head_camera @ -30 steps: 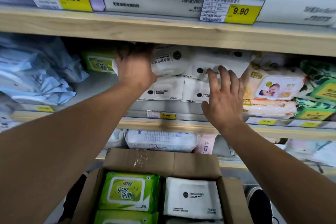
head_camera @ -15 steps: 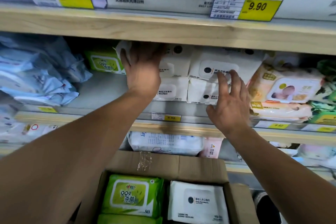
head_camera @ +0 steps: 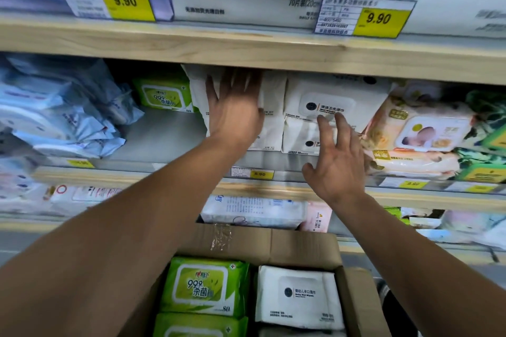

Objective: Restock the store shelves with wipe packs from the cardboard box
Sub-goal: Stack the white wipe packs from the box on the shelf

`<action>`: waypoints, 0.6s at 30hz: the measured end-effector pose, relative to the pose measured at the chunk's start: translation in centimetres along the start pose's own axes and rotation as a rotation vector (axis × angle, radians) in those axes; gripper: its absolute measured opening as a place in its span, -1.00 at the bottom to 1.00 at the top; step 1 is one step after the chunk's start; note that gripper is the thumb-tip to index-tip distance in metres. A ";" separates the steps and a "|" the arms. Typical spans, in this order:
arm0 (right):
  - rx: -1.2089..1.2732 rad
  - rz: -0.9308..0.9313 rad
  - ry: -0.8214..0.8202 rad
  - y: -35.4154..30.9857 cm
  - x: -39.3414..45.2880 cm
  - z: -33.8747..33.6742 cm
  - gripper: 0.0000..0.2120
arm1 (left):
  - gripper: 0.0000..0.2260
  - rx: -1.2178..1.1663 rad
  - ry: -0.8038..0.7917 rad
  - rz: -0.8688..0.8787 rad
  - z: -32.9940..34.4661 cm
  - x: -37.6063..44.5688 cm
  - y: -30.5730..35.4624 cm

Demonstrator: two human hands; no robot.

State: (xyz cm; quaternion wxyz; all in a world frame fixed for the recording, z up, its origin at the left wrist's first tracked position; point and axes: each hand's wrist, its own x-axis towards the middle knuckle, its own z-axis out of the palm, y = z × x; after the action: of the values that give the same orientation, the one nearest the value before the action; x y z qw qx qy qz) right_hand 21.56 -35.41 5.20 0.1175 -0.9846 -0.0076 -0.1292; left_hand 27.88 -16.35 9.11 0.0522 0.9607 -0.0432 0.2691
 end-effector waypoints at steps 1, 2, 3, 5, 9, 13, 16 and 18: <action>0.008 0.000 -0.023 -0.2 -0.6 -0.3 -0.13 | -0.36 -0.045 0.002 0.031 -0.4 -1.3 0.5; 0.014 -0.004 -0.055 -0.3 -1.4 -0.5 -0.14 | -0.37 -0.081 -0.001 0.064 -0.7 -2.8 0.8; 0.018 -0.016 -0.086 -0.5 -2.4 -0.7 -0.15 | -0.38 -0.109 -0.010 0.093 -1.0 -4.5 1.1; 0.031 -0.057 -0.126 -0.5 -4.8 -0.6 -0.17 | -0.39 -0.160 -0.083 0.111 -1.3 -8.0 1.4; 0.102 -0.062 -0.227 0.3 -10.8 0.3 -0.25 | -0.40 -0.213 -0.246 0.155 -0.9 -15.1 2.1; 0.027 -0.116 -0.374 2.2 -17.2 1.2 -0.30 | -0.40 -0.267 -0.376 0.162 -0.6 -22.0 2.8; -0.046 -0.102 -0.544 3.6 -21.0 2.3 -0.30 | -0.42 -0.234 -0.506 0.215 -0.3 -26.7 3.3; -0.026 -0.101 -0.594 4.3 -23.2 3.4 -0.28 | -0.40 -0.201 -0.610 0.212 0.1 -29.0 3.7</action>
State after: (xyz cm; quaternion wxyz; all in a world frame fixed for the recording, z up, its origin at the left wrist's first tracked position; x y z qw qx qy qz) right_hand 0.23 -38.39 -4.95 0.0911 -0.9791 -0.0887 0.1588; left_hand 2.82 -18.40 -5.85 0.1032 0.9772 -0.1828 -0.0325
